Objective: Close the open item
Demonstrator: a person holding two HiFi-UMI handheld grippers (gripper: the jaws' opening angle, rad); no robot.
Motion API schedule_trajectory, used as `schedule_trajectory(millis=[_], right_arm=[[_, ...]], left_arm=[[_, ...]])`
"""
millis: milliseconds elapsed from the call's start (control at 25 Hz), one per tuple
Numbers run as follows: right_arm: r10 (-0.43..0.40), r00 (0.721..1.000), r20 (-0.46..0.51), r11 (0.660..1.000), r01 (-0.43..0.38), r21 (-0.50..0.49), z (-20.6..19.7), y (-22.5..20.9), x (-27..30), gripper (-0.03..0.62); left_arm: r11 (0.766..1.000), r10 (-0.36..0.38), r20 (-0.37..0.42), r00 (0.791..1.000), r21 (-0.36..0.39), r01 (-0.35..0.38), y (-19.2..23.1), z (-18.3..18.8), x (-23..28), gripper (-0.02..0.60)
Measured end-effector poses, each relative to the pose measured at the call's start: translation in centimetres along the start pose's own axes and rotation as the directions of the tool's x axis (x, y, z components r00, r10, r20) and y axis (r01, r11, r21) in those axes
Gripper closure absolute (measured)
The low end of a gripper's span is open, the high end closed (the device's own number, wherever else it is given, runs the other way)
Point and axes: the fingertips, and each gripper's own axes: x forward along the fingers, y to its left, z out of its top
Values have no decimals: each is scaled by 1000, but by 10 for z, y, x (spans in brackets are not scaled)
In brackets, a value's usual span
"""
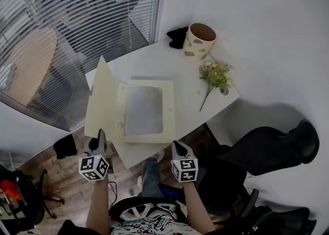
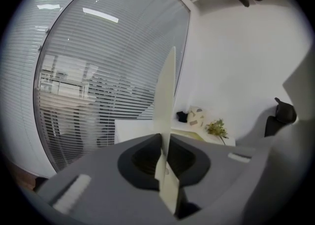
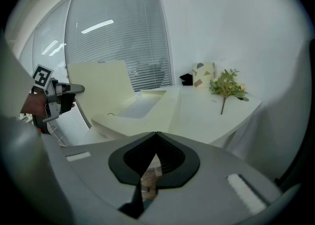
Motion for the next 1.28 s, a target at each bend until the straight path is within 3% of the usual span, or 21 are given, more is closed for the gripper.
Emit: schedule_trajectory(millis=[560, 1280], right_arm=[[-4, 1000, -11, 1000, 3, -24, -1, 1, -2, 594], [-23, 1000, -14, 1000, 23, 16, 1, 1, 1, 593]], left_arm=[[995, -65, -7, 998, 73, 65, -26, 4, 0, 511], [984, -145, -22, 989, 103, 147, -54, 5, 10, 500]])
